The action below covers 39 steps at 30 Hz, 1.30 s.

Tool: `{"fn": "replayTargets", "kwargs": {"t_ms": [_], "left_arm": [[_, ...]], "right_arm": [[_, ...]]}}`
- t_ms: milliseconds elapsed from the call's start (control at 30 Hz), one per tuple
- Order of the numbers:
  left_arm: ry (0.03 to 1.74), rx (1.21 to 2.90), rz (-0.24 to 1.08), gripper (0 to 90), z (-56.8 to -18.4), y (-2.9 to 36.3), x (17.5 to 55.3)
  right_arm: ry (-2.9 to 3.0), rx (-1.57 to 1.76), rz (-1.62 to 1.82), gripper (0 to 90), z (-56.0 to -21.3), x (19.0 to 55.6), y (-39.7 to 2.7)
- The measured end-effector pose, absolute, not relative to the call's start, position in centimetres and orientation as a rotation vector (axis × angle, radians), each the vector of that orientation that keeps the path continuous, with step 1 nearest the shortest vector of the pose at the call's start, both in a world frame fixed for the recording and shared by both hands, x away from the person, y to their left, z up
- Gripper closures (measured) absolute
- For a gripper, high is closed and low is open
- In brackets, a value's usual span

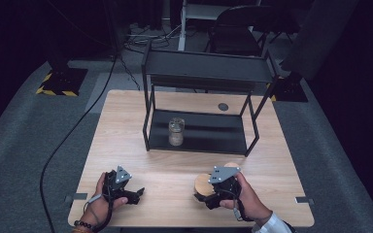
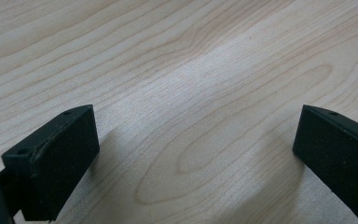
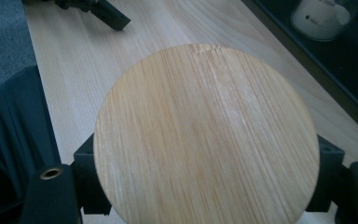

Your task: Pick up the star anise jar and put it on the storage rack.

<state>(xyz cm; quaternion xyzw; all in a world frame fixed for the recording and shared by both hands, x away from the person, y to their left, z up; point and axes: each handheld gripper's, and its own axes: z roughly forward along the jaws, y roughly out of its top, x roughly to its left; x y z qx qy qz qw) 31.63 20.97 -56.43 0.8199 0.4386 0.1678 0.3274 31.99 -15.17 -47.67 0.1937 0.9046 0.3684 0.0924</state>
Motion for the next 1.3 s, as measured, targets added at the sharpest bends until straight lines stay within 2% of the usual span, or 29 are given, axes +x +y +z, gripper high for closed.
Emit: {"fn": "replayTargets", "kwargs": {"t_ms": [667,1300], "left_arm": [[1.148,2.147,0.439,0.0,-56.4,21.0,31.6],[1.147,2.148,0.44,0.0,-56.4,21.0,31.6]], "right_arm": [[2.619,0.652,1.042,24.6,-43.8,34.9,-15.3],[2.56,0.696,0.996,24.6,-42.5,38.8,-15.0]]}}
